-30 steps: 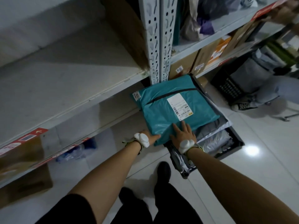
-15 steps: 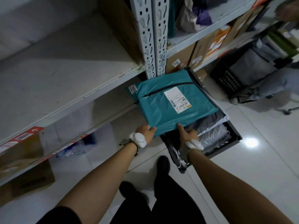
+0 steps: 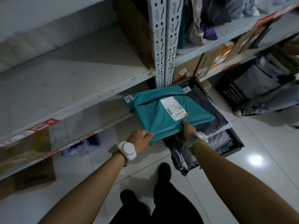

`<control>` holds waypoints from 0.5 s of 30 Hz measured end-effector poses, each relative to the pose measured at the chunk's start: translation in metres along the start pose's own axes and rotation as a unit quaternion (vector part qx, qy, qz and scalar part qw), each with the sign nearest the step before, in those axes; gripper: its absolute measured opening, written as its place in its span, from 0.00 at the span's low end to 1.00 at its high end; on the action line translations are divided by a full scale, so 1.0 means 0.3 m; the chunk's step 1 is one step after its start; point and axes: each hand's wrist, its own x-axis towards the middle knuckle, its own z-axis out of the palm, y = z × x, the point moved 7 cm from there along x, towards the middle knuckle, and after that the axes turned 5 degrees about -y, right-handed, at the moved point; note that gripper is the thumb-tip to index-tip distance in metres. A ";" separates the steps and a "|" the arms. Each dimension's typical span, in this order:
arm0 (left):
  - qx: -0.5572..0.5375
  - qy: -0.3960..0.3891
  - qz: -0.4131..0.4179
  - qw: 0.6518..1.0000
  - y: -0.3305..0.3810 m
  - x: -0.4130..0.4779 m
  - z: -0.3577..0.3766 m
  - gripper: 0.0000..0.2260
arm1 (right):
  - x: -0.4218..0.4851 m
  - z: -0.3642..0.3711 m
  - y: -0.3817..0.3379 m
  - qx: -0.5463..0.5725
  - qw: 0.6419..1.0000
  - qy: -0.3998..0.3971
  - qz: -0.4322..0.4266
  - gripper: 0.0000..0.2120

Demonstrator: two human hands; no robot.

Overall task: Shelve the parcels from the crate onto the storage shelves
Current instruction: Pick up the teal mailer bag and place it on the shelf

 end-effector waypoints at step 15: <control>-0.338 0.285 0.108 0.890 -0.225 -0.603 -0.599 0.29 | -0.815 0.637 -0.213 -0.186 0.948 -0.204 -0.159 0.19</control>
